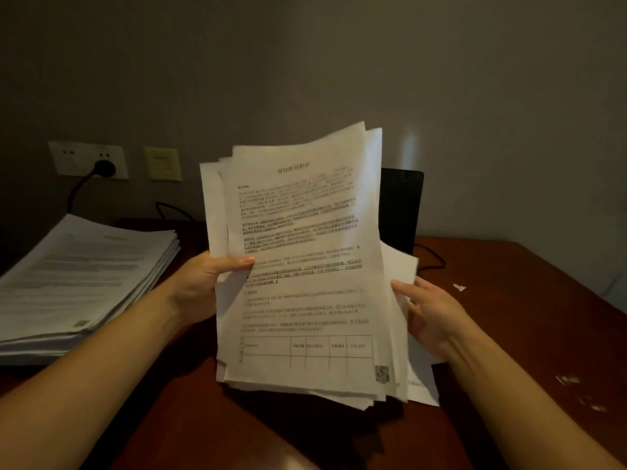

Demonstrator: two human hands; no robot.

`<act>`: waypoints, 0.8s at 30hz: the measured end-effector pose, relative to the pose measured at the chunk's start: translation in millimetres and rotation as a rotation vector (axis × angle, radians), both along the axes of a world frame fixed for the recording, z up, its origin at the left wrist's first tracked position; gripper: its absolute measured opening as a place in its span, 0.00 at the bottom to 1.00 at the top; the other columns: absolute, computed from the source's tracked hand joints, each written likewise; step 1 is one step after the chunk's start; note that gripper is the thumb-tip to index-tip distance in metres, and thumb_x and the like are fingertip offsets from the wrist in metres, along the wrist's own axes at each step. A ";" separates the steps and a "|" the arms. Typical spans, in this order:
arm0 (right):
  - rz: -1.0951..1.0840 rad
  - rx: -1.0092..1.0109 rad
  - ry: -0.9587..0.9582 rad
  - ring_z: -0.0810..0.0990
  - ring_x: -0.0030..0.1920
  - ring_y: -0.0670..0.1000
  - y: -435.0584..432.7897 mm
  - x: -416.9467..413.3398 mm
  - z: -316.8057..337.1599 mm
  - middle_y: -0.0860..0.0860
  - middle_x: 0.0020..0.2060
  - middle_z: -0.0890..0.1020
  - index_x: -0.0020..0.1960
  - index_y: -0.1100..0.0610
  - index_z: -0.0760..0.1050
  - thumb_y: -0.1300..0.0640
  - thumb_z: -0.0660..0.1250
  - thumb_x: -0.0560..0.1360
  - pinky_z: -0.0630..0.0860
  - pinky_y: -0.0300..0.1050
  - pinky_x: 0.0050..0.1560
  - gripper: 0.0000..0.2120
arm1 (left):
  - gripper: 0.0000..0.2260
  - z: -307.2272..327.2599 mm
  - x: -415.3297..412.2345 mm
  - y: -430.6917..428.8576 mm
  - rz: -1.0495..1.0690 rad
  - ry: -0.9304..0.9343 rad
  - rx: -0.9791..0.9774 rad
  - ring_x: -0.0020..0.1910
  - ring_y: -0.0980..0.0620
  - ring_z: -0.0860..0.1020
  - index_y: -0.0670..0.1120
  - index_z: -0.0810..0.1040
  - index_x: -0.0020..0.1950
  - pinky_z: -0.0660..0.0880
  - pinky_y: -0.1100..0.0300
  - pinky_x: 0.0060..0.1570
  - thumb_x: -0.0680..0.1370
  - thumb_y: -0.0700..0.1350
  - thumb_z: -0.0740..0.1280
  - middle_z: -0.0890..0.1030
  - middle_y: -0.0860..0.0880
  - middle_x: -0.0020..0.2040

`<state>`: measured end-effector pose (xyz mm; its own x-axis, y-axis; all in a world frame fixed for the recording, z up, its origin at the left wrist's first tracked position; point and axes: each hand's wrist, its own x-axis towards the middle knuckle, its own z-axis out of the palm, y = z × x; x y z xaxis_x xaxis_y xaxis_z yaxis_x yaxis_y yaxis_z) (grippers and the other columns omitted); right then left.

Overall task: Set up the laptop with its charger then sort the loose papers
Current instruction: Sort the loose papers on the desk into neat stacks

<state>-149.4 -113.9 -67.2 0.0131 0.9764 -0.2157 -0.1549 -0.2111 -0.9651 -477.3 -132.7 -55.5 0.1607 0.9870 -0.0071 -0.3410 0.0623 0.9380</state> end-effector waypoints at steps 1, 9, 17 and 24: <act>-0.015 0.016 -0.006 0.86 0.51 0.59 0.4 2.1 2.9 0.56 0.50 0.87 0.62 0.58 0.78 0.59 0.69 0.78 0.82 0.59 0.54 0.13 | 0.16 -0.1 -0.3 0.0 0.011 -0.007 -0.013 0.58 0.39 0.82 0.44 0.80 0.65 0.82 0.44 0.53 0.77 0.40 0.65 0.82 0.39 0.61; -0.110 0.206 -0.113 0.87 0.45 0.58 -0.2 16.2 28.8 0.56 0.48 0.86 0.57 0.55 0.79 0.54 0.69 0.79 0.84 0.57 0.44 0.08 | 0.13 -8.2 4.8 2.1 0.131 0.172 -0.025 0.54 0.41 0.84 0.44 0.79 0.64 0.82 0.46 0.48 0.81 0.44 0.65 0.84 0.41 0.57; -0.025 0.315 -0.496 0.85 0.43 0.55 17.3 30.5 74.2 0.53 0.45 0.85 0.54 0.53 0.80 0.51 0.65 0.81 0.78 0.48 0.38 0.08 | 0.16 -11.2 -1.8 8.3 0.268 0.271 -0.016 0.52 0.38 0.84 0.42 0.80 0.62 0.79 0.39 0.55 0.80 0.50 0.67 0.85 0.40 0.53; 0.239 0.231 -0.606 0.86 0.42 0.55 51.0 36.5 123.4 0.55 0.44 0.87 0.57 0.57 0.82 0.57 0.66 0.81 0.82 0.56 0.49 0.08 | 0.18 5.6 -2.4 14.7 0.309 0.265 0.062 0.46 0.42 0.86 0.42 0.82 0.56 0.80 0.46 0.48 0.73 0.52 0.69 0.86 0.42 0.49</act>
